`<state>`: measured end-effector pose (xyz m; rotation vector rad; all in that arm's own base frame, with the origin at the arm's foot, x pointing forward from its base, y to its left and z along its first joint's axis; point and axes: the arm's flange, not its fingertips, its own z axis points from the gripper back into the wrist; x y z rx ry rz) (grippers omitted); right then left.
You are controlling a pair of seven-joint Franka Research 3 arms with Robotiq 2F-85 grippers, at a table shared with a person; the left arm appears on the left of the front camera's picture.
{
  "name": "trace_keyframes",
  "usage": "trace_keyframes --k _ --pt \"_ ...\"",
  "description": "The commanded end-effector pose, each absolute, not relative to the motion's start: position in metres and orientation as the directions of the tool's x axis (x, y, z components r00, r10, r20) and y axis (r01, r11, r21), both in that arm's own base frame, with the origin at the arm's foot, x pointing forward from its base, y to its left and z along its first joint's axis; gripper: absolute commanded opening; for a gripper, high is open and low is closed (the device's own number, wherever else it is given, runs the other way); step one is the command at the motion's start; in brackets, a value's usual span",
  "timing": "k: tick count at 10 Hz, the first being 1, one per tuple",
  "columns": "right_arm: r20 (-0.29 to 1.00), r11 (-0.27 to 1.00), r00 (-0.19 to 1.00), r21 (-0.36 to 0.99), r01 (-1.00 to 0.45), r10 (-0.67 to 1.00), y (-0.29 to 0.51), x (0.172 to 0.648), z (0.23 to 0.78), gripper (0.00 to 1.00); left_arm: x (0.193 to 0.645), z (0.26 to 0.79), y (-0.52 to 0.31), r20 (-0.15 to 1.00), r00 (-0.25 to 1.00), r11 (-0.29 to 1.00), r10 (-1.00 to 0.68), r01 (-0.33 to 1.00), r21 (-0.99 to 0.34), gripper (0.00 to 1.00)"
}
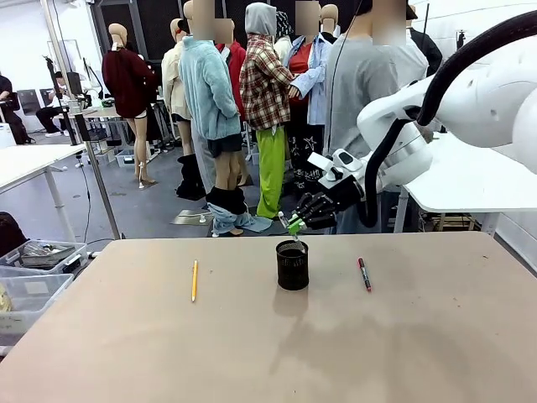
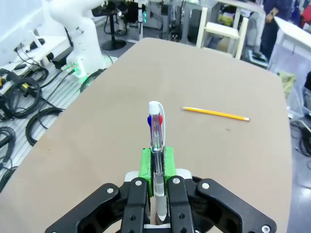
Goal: Place the pens into the pen holder.
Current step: Pick up a writing instrument from the table and place it into the Pen holder.
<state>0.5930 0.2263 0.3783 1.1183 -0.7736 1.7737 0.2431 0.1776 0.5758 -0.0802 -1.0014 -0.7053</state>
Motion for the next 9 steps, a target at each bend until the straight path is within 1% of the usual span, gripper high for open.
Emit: trace_keyframes --k 1,3,4,5,8,9 --pt "0.920 -0.462 -0.220 -0.049 -0.885 0.324 0.232 0.612 0.380 0.00 0.244 0.576 0.178 0.797 0.336 0.781 -0.502 0.572 0.250 1.00" --pt "0.916 -0.452 -0.214 -0.041 -0.891 0.339 0.235 0.615 0.377 0.00 0.244 0.576 0.178 0.797 0.336 0.781 -0.502 0.572 0.250 1.00" --pt "0.919 -0.434 -0.183 -0.014 -0.901 0.350 0.235 0.622 0.371 0.10 0.244 0.576 0.178 0.797 0.336 0.781 -0.502 0.572 0.250 1.00" --pt "0.916 -0.435 -0.157 0.020 -0.900 0.369 0.235 0.629 0.362 0.29 0.244 0.576 0.178 0.797 0.336 0.781 -0.502 0.572 0.250 1.00" --pt "0.913 -0.428 -0.171 0.004 -0.904 0.370 0.230 0.627 0.364 0.88 0.244 0.576 0.178 0.797 0.336 0.781 -0.502 0.572 0.250 1.00" --pt "0.914 -0.405 -0.170 -0.007 -0.914 0.368 0.224 0.622 0.369 0.88 0.244 0.576 0.178 0.797 0.336 0.781 -0.502 0.572 0.250 1.00"
